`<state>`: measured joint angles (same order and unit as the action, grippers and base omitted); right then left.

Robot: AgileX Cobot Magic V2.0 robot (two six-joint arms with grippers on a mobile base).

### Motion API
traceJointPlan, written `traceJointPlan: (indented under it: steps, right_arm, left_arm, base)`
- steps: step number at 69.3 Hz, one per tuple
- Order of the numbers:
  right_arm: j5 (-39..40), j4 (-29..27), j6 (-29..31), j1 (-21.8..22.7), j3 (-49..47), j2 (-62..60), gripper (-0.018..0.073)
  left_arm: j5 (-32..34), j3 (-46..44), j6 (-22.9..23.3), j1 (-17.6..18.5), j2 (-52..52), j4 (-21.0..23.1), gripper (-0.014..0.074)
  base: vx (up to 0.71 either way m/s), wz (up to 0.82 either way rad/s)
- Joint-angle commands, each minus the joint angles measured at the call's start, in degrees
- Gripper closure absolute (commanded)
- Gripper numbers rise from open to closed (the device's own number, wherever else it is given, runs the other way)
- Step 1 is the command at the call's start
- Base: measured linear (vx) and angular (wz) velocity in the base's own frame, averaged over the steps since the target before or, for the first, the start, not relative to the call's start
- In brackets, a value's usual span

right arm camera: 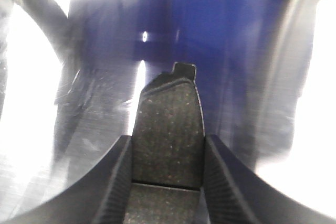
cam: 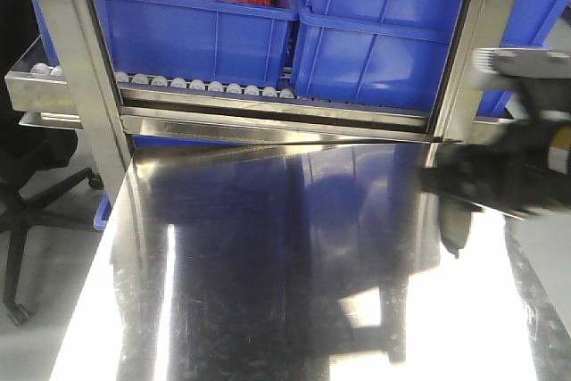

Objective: Move and align brake pads A on conveyor
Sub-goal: 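Lift the brake pad in the right gripper off the table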

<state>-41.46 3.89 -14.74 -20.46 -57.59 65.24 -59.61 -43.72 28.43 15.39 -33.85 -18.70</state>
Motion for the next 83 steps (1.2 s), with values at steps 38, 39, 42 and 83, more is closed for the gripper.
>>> traceJointPlan:
  steps: [38, 39, 42, 83]
  right_arm:
    - [-1.09, 0.34, 4.36, 15.47, 11.82, -30.64, 0.0563]
    - [-1.15, 0.34, 4.36, 15.47, 12.01, -31.02, 0.0563]
    - [-1.24, 0.34, 4.36, 15.47, 12.31, -31.55, 0.0563]
    - [-2.11, 0.57, 3.84, 15.47, 12.31, -32.17, 0.0563]
  left_arm:
    - [4.23, -1.51, 0.15, 0.06, -0.06, -1.29, 0.0603]
    - [4.23, -1.51, 0.15, 0.06, -0.06, -1.29, 0.0603]
    - [4.23, -1.51, 0.15, 0.06, -0.06, -1.29, 0.0603]
    - [4.23, -1.51, 0.15, 0.06, -0.06, -1.29, 0.0603]
  base:
    - [0.0, 0.0]
    - [0.0, 0.0]
    - [0.0, 0.0]
    - [0.0, 0.0]
